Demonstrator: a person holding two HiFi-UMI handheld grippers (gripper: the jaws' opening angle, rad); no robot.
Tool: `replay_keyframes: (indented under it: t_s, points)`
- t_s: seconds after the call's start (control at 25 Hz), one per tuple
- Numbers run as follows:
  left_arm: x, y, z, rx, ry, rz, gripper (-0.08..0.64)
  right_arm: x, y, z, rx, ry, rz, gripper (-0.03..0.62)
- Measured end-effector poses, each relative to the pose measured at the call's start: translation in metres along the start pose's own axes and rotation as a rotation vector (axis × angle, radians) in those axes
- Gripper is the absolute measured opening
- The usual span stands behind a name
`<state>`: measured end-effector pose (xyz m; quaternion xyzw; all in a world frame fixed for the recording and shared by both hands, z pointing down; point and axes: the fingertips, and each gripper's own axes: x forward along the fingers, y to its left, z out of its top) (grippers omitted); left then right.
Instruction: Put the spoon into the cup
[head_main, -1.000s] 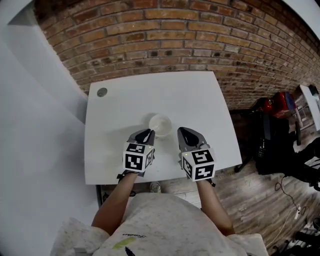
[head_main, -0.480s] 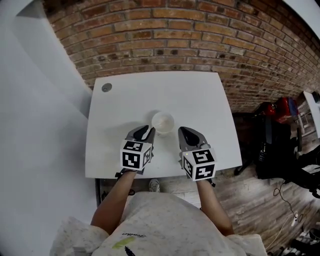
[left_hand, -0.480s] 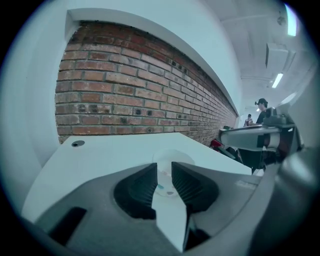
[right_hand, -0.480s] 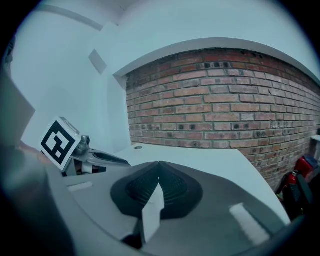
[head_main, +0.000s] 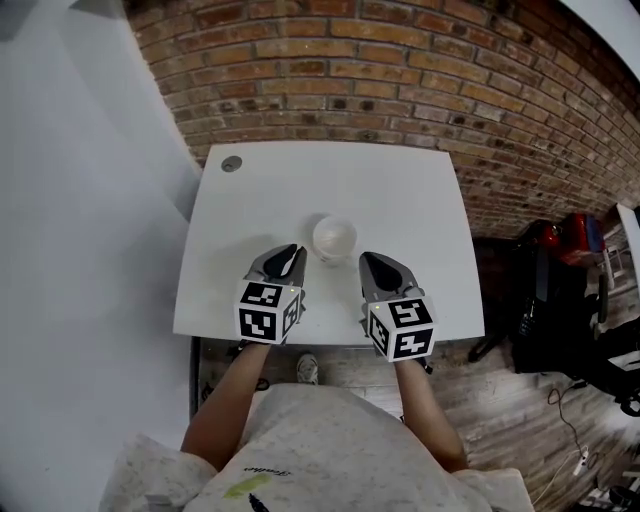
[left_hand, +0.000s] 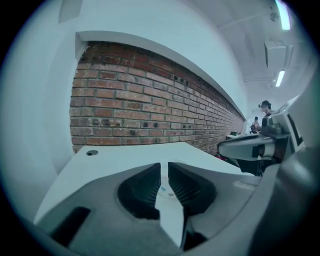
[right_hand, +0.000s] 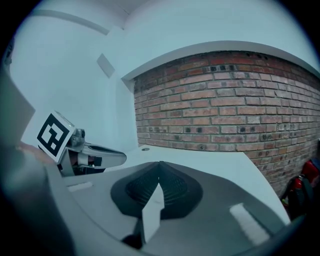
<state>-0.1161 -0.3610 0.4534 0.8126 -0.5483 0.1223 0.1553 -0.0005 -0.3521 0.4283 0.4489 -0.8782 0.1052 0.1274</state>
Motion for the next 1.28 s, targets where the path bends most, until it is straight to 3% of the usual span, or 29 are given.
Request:
replay_keyframes:
  t_s: [0.4, 1.28]
  points:
    - [-0.038, 0.0, 0.012, 0.008, -0.073, 0.077, -0.002, -0.02, 0.011, 0.009, -0.031, -0.041, 0.008, 0.008]
    - [-0.066, -0.013, -0.006, 0.001, -0.066, 0.057, -0.002, -0.041, 0.033, 0.0, -0.043, -0.04, 0.018, 0.008]
